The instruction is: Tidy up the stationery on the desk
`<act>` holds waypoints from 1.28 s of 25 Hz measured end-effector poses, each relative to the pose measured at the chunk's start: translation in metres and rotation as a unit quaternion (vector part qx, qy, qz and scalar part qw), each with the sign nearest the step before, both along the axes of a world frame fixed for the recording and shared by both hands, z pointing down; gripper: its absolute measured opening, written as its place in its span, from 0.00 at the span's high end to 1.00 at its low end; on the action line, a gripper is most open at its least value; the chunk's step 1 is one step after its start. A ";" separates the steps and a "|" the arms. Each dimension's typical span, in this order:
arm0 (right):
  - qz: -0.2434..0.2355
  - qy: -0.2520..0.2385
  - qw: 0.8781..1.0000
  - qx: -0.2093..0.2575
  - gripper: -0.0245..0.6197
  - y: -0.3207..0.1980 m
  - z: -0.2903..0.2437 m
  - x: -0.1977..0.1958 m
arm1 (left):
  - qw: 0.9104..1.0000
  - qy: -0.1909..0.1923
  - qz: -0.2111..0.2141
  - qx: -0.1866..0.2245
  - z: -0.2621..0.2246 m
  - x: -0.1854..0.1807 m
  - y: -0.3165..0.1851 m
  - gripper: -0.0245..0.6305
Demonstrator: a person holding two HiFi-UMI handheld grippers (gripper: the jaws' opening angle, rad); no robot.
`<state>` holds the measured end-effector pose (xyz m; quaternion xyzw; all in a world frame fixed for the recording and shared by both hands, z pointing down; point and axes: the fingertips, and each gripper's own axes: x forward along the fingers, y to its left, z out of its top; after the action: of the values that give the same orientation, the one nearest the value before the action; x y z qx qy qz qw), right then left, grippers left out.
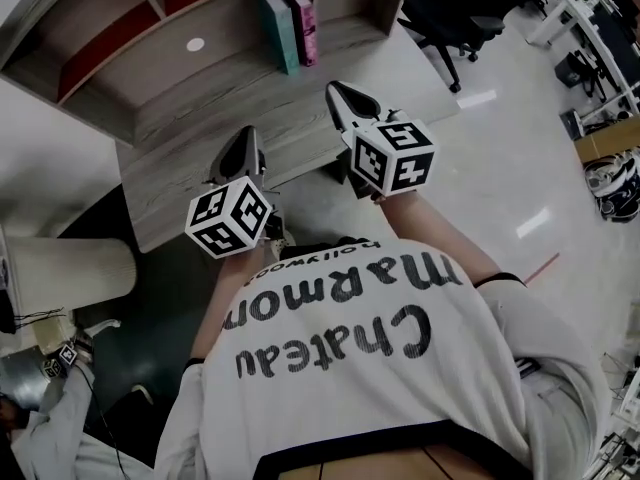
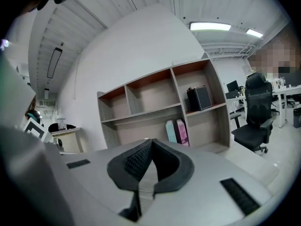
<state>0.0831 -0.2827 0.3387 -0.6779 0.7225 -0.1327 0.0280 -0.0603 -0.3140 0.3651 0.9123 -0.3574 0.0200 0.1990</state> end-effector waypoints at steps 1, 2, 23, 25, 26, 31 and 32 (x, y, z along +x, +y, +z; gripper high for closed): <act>0.002 -0.004 1.000 -0.002 0.94 0.003 0.003 0.001 | 1.000 -0.003 0.000 0.001 0.001 0.000 0.005 0.94; 0.003 -0.006 1.000 -0.003 0.94 0.007 0.005 0.001 | 1.000 -0.006 0.000 0.002 0.001 0.000 0.010 0.94; 0.008 -0.002 0.999 -0.034 0.94 0.063 0.042 0.003 | 0.999 -0.039 -0.010 0.000 0.021 -0.002 0.075 0.94; 0.010 -0.006 0.999 -0.040 0.94 0.065 0.048 0.004 | 0.999 -0.041 -0.010 -0.005 0.024 -0.002 0.077 0.94; 0.011 -0.007 0.999 -0.042 0.94 0.066 0.049 0.005 | 0.999 -0.042 -0.010 -0.006 0.026 -0.001 0.077 0.94; 0.010 -0.005 0.999 -0.049 0.94 0.066 0.056 0.008 | 0.999 -0.042 -0.011 -0.012 0.031 0.002 0.078 0.94; 0.009 -0.004 0.999 -0.051 0.94 0.066 0.057 0.009 | 0.999 -0.042 -0.012 -0.013 0.032 0.002 0.078 0.94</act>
<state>0.0917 -0.2166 0.3954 -0.6847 0.7083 -0.1716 -0.0020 -0.0584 -0.2359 0.3969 0.9038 -0.3758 0.0610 0.1956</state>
